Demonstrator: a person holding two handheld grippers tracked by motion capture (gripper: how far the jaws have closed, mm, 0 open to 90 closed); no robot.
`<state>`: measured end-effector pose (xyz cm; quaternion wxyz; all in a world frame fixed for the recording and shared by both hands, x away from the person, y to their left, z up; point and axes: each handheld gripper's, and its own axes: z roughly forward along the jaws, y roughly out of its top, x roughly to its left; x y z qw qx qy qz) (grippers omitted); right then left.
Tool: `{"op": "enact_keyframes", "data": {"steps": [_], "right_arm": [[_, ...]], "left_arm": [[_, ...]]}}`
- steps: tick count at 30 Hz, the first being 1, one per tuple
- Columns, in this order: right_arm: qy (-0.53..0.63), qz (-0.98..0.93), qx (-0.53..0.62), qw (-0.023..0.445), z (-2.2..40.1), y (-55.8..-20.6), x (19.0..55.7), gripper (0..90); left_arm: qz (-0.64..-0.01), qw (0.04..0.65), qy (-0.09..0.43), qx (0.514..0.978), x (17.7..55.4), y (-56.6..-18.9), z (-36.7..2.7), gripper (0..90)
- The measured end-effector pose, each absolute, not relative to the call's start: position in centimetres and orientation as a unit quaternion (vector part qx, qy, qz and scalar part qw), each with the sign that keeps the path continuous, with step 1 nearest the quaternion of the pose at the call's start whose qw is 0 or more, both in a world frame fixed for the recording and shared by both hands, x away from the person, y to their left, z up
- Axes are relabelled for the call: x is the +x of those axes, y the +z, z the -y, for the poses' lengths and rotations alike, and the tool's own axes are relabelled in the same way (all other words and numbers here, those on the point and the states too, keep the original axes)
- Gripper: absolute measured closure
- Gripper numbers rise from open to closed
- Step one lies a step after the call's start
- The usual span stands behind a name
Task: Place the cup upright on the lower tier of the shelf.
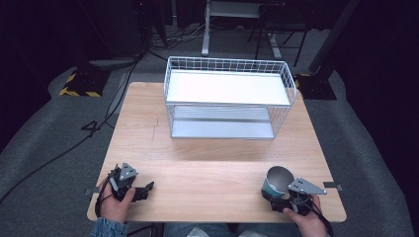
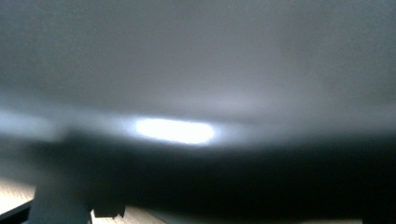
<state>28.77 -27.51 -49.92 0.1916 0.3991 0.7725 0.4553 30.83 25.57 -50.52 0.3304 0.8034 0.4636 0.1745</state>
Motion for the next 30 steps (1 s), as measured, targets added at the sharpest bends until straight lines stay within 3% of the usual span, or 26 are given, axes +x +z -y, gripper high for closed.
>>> {"op": "enact_keyframes", "data": {"steps": [30], "right_arm": [[0.479,-0.771,0.369,0.198,26.1,-46.6,30.6,21.4]], "left_arm": [[-0.464,0.33,0.174,0.804,30.8,-50.5,-25.6,13.6]]}}
